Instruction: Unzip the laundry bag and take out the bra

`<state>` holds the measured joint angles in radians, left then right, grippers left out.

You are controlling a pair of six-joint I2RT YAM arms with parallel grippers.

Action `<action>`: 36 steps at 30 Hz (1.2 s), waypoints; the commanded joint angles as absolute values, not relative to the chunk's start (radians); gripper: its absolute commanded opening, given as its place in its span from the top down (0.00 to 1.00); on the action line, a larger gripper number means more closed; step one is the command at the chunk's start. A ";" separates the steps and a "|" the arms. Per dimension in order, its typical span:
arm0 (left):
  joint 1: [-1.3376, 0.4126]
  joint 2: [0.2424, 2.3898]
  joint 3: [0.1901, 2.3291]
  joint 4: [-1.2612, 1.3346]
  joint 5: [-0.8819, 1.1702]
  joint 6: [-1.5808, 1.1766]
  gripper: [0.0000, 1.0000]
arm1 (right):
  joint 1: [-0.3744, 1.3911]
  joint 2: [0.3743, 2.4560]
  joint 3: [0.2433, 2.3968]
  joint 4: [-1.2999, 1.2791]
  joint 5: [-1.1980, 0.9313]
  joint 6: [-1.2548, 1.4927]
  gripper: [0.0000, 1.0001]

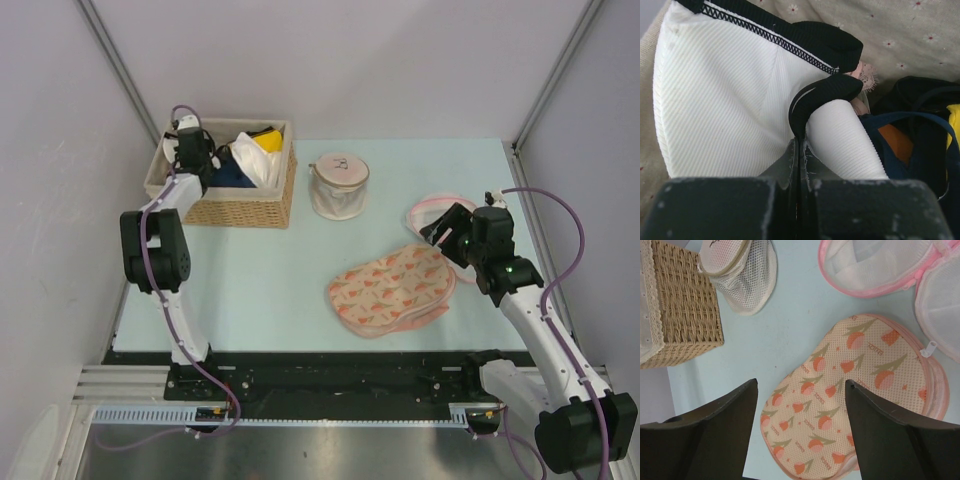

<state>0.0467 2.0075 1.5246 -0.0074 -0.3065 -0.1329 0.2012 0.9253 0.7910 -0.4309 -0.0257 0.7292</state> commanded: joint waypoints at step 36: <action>-0.176 1.186 1.256 -0.227 0.038 -0.235 0.06 | 0.219 0.975 1.012 -0.627 0.182 0.482 0.09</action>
<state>-0.0887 1.2537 1.2877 -0.2192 -0.0078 -0.2184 0.2203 0.9104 0.9012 -0.5522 0.0742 0.5907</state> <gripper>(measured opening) 0.930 0.907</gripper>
